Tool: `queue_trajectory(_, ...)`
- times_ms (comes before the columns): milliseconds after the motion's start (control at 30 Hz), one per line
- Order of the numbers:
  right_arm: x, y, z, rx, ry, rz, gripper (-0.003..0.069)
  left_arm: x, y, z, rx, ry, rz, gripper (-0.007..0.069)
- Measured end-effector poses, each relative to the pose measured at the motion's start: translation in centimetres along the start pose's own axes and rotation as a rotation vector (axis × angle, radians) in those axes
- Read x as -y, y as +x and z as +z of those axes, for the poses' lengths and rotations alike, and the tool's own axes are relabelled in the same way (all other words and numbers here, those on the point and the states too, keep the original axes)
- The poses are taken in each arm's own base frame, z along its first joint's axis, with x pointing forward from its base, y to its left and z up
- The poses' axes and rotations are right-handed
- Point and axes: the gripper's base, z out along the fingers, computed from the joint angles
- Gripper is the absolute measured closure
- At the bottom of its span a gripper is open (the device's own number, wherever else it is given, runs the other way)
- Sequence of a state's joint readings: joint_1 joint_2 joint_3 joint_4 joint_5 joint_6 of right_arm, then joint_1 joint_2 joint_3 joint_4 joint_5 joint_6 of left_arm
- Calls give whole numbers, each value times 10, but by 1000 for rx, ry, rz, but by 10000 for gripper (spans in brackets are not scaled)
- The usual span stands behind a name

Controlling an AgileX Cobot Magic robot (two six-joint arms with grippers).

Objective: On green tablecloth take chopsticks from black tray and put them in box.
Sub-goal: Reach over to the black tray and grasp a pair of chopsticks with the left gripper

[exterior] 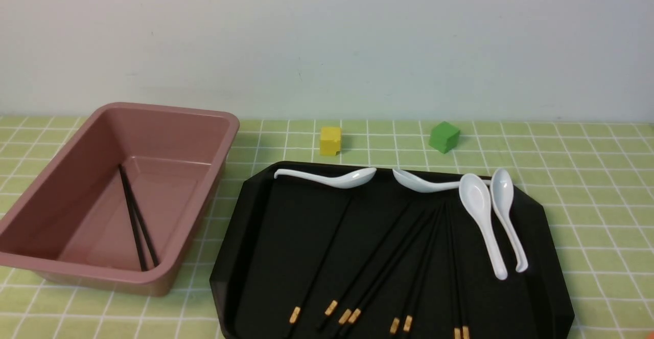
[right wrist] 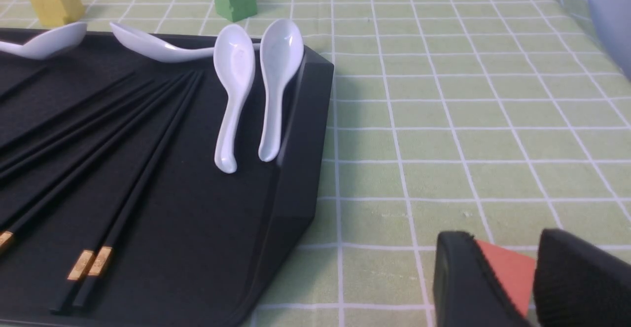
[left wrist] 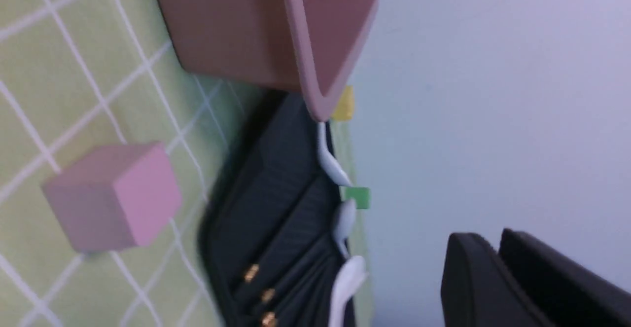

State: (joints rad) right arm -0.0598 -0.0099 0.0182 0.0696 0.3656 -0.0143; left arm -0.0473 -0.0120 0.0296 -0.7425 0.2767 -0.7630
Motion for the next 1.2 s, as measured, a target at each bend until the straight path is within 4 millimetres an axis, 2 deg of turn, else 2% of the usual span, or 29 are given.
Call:
queue_trajectory(133,0,0,0,0,0,0,419,4,0,0,-1,38,-90,535)
queue_trajectory(300,0,0,0,0,0,0,419,62,-2,-18,22,214,85,555)
queue_trajectory(333,0,0,0,0,0,0,419,87,-2,-24,37,247,214,578)
queue_trajectory(367,0,0,0,0,0,0,419,94,-2,-25,34,247,254,585)
queue_trajectory(433,0,0,0,0,0,0,419,134,0,-23,-16,188,512,636)
queue_trajectory(500,0,0,0,0,0,0,419,160,1,-10,-126,69,674,637)
queue_trajectory(567,0,0,0,0,0,0,419,174,1,8,-290,-110,787,637)
queue_trajectory(633,0,0,0,0,0,1,419,176,-4,38,-464,-339,829,637)
queue_trajectory(667,0,0,0,0,0,1,419,177,-6,42,-509,-393,840,637)
queue_trajectory(767,0,0,0,0,0,1,419,168,-14,85,-723,-632,831,637)
queue_trajectory(833,0,0,0,0,0,1,419,159,-18,117,-820,-700,801,637)
queue_trajectory(933,0,0,0,0,0,1,419,147,-17,146,-910,-717,717,637)
queue_trajectory(1000,0,0,0,0,0,1,419,137,-13,160,-966,-726,666,637)
queue_trajectory(1033,0,0,0,0,0,1,419,126,-6,173,-1024,-749,644,637)
queue_trajectory(1100,0,0,0,0,0,1,419,120,2,179,-1061,-762,651,637)
queue_trajectory(1133,0,0,0,0,0,1,419,110,18,189,-1108,-784,673,637)
queue_trajectory(1200,0,0,0,0,0,1,419,104,35,200,-1128,-807,720,636)
